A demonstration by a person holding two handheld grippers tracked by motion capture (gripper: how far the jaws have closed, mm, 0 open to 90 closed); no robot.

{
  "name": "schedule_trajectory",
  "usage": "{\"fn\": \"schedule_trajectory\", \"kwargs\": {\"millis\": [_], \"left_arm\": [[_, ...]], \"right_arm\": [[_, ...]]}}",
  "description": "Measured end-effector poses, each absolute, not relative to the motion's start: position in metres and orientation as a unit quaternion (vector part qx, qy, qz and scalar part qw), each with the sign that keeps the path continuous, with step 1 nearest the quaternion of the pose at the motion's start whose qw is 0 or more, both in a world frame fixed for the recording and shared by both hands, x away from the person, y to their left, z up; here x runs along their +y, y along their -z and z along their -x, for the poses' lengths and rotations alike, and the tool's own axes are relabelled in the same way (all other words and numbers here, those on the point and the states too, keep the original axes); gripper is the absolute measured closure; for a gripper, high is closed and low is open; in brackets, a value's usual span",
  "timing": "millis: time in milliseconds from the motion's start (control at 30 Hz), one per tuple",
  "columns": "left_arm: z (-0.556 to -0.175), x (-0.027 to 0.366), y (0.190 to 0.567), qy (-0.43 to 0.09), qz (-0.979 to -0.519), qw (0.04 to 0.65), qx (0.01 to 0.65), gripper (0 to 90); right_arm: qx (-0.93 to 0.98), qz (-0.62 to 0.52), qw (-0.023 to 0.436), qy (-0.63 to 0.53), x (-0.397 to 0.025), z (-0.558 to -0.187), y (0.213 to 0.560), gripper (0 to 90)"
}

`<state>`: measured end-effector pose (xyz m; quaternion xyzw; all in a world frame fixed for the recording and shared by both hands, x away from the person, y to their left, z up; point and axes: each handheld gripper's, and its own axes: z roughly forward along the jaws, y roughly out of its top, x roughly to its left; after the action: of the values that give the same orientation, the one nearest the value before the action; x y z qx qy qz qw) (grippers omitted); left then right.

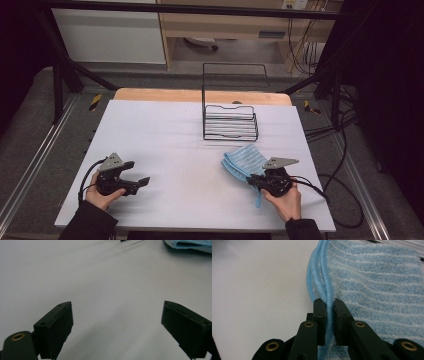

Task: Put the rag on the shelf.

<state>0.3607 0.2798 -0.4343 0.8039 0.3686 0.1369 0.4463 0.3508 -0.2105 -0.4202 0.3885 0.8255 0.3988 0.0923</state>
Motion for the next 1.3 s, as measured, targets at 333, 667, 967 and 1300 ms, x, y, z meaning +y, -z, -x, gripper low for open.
{"fn": "schedule_trajectory", "kwargs": {"millis": [333,667,967,1300], "left_arm": [[-0.361,0.280,0.434,-0.138,-0.804,0.446,0.370,10.3],[-0.361,0.279,0.435,-0.138,-0.804,0.444,0.371,10.3],[-0.361,0.279,0.435,-0.138,-0.805,0.442,0.371,10.3],[-0.361,0.279,0.435,-0.136,-0.805,0.443,0.371,10.3]], "right_arm": [[0.823,-0.387,0.067,-0.411,-0.185,-0.348,0.420,82.0],[0.825,-0.387,0.060,-0.408,-0.159,-0.349,0.423,81.9],[0.838,-0.378,0.053,-0.389,-0.136,-0.350,0.434,80.5],[0.828,-0.353,0.056,-0.432,-0.144,-0.354,0.425,52.2]]}}
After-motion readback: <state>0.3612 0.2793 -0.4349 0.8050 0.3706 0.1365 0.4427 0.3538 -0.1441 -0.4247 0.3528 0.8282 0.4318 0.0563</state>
